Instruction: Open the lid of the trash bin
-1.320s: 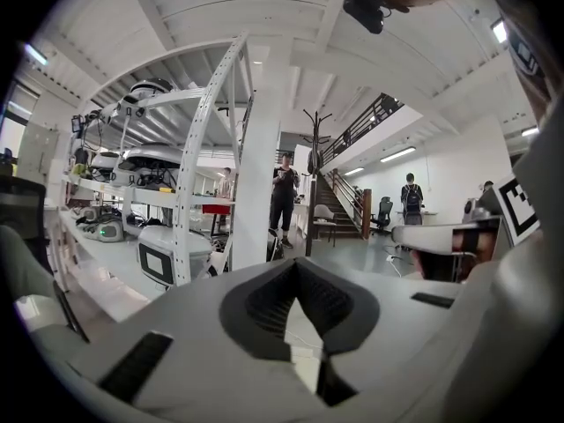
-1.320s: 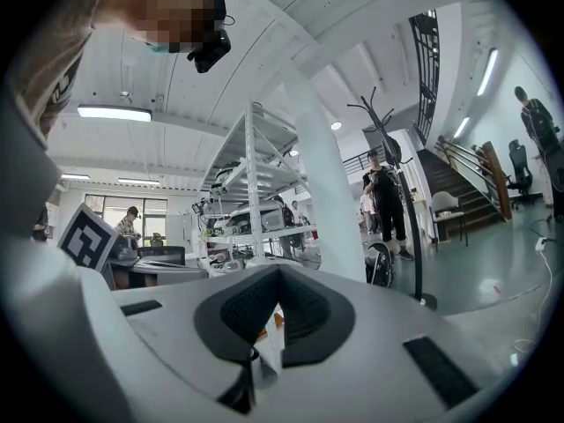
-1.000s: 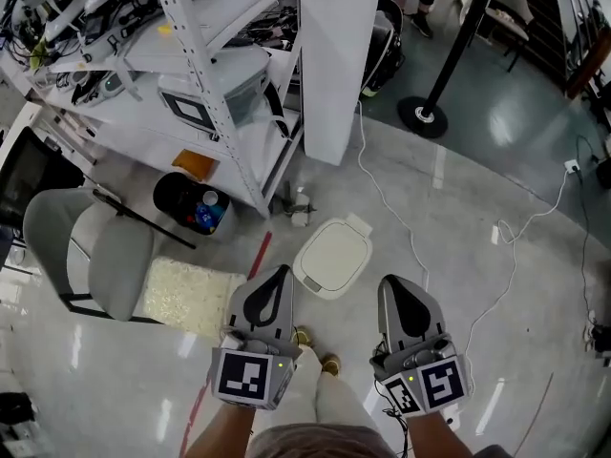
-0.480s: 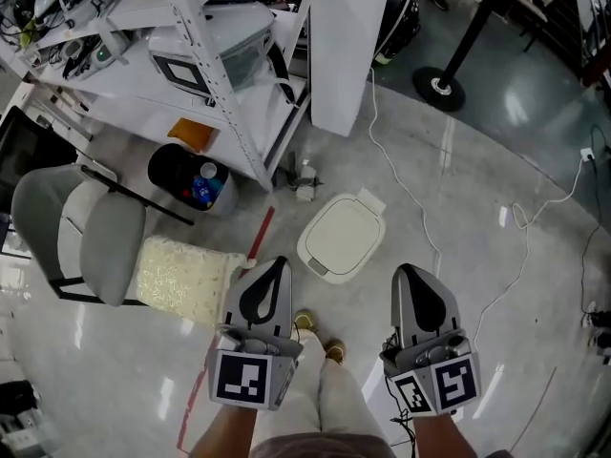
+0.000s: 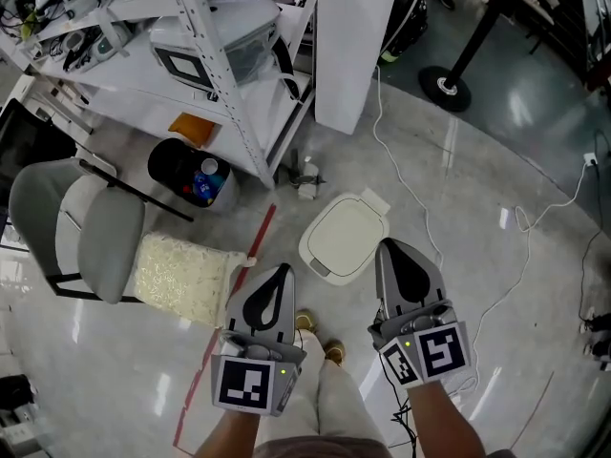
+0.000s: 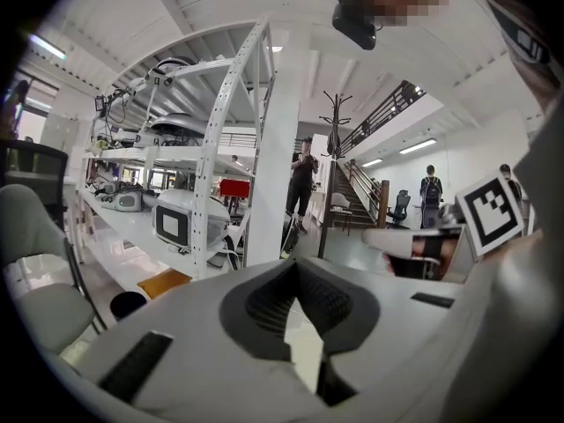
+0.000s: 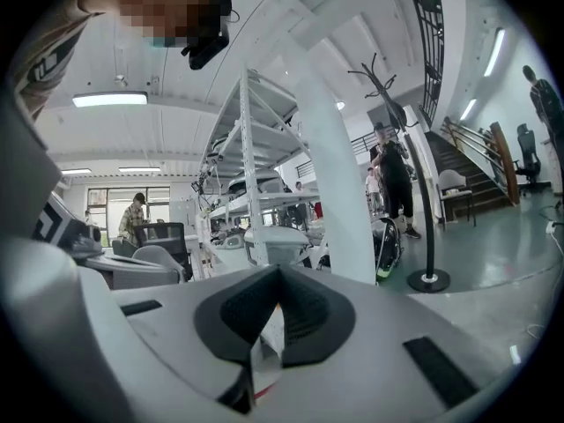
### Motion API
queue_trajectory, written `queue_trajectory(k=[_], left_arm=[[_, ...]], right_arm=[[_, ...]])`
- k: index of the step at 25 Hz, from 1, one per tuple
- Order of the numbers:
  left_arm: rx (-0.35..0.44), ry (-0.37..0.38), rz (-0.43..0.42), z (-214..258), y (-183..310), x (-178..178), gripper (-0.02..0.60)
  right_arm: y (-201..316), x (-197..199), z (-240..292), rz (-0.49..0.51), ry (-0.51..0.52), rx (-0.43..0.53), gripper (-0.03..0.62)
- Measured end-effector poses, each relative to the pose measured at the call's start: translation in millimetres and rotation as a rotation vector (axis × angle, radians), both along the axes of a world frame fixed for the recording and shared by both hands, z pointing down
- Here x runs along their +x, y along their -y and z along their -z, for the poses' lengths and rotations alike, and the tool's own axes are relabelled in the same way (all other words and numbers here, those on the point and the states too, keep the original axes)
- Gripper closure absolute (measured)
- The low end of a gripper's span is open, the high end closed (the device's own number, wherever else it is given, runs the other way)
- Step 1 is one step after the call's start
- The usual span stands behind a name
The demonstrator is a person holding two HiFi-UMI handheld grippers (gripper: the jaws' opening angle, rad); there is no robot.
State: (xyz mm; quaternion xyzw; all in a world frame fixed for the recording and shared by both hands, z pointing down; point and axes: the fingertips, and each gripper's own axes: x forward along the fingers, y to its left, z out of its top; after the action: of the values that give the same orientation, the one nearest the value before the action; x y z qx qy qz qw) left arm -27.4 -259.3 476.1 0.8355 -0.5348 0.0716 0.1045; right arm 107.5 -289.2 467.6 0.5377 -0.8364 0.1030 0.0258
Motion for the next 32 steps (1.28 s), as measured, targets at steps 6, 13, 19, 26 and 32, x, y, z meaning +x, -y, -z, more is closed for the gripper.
queue_trajectory(k=[6,13,19,26,32], left_arm=[[-0.026,0.003,0.008,-14,0,-4,0.589],[-0.098,0.031,0.010,-44,-6,-14,0.589],[-0.089,0.018,0.025,-63,-6,-19,0.589],[-0.136,0.006,0.023,-83,-14,-26,0.589],[-0.158,0.006,0.040,-98,-15,-33,0.589]], right_arm=[[31,-18,-95,0.026,-0.038,-0.171,0.563],[36,-31,-218,0.023,-0.078,-0.396,0.563],[25,-45,-300,0.040,-0.130,-0.552,0.563],[-5,-57,-376,0.064,-0.201,-0.712,0.563],[-21,-62,-414,0.085,-0.246,-0.781,0.563]])
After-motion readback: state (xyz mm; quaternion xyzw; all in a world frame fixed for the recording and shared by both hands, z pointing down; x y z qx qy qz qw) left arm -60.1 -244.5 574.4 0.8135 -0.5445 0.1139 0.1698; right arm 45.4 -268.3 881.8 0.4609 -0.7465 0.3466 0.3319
